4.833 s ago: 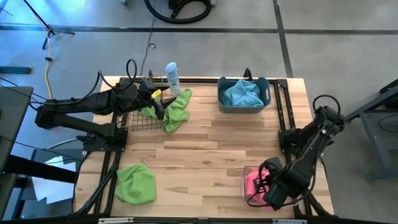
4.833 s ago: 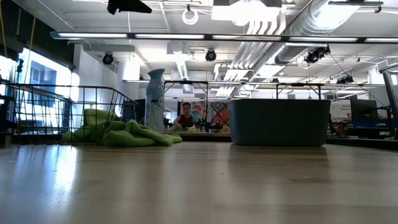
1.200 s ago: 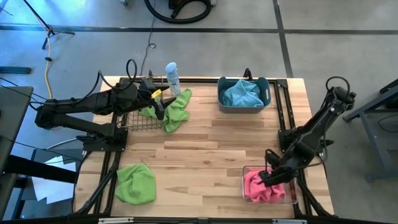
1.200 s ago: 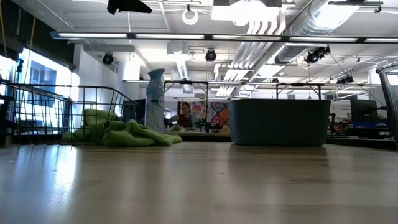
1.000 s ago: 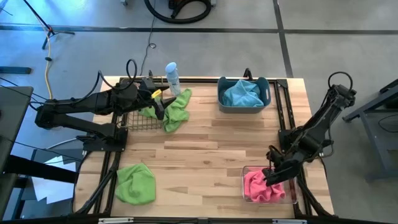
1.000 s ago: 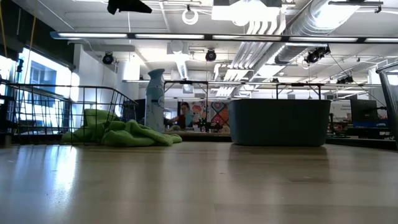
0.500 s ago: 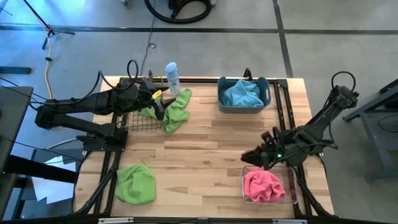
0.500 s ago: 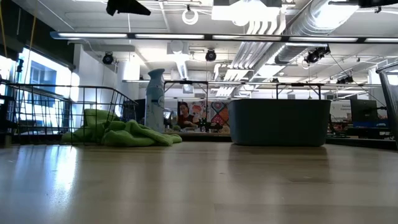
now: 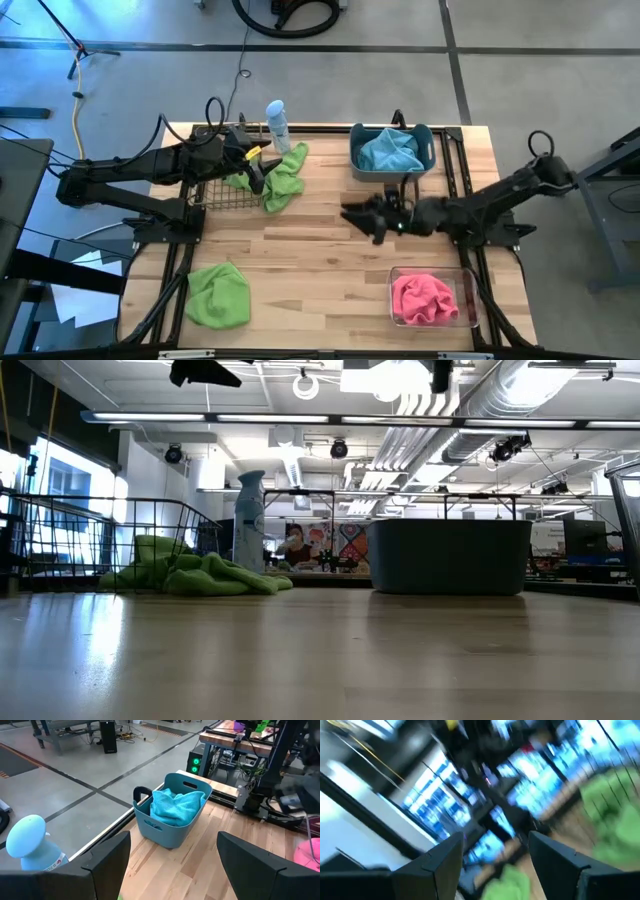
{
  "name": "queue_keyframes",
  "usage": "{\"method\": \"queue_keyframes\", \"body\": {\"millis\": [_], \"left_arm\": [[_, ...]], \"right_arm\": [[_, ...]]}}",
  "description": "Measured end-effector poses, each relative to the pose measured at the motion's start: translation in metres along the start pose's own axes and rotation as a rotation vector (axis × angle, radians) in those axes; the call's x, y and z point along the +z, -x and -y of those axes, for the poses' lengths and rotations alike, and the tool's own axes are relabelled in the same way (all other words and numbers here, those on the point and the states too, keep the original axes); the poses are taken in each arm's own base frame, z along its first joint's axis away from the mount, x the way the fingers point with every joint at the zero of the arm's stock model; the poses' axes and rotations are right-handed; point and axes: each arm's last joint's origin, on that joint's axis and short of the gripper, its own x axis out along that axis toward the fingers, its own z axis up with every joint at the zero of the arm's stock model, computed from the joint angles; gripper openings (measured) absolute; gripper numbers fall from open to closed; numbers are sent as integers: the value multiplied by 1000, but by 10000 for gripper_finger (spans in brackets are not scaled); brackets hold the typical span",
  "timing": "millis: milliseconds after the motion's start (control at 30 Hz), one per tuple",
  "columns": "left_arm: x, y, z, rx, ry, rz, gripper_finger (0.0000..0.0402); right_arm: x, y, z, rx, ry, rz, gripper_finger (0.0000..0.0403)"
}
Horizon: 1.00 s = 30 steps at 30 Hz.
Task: Sort microfiber towel by color & place in baskets
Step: Put the bottom green towel into the wire basket
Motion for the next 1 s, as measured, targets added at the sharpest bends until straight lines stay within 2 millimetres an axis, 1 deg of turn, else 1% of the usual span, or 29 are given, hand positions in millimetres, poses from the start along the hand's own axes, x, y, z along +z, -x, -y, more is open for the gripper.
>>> {"method": "queue_keyframes", "body": {"millis": [100,233,333,433,567,700,767,867,1000], "left_arm": [[0,0,0,0,0,0,284],[0,-1,0,-1,68,-3,284],[0,-1,1,-22,124,-2,284],[2,-1,2,-54,165,13,284],[13,0,6,-130,259,101,284],[26,5,12,-237,308,216,284],[30,7,16,-278,322,253,284],[31,11,22,-316,327,271,284],[29,13,27,-338,310,253,284]], "right_arm": [[22,-7,5,61,42,103,220],[51,-7,12,103,118,195,220],[71,-7,15,150,189,204,220],[95,-9,11,224,280,195,220],[121,-17,4,227,431,106,220],[143,-20,-4,134,602,-31,220],[152,-18,-6,78,637,-98,220],[162,-15,-8,22,639,-161,220],[167,-12,-9,-2,643,-217,220]]}}
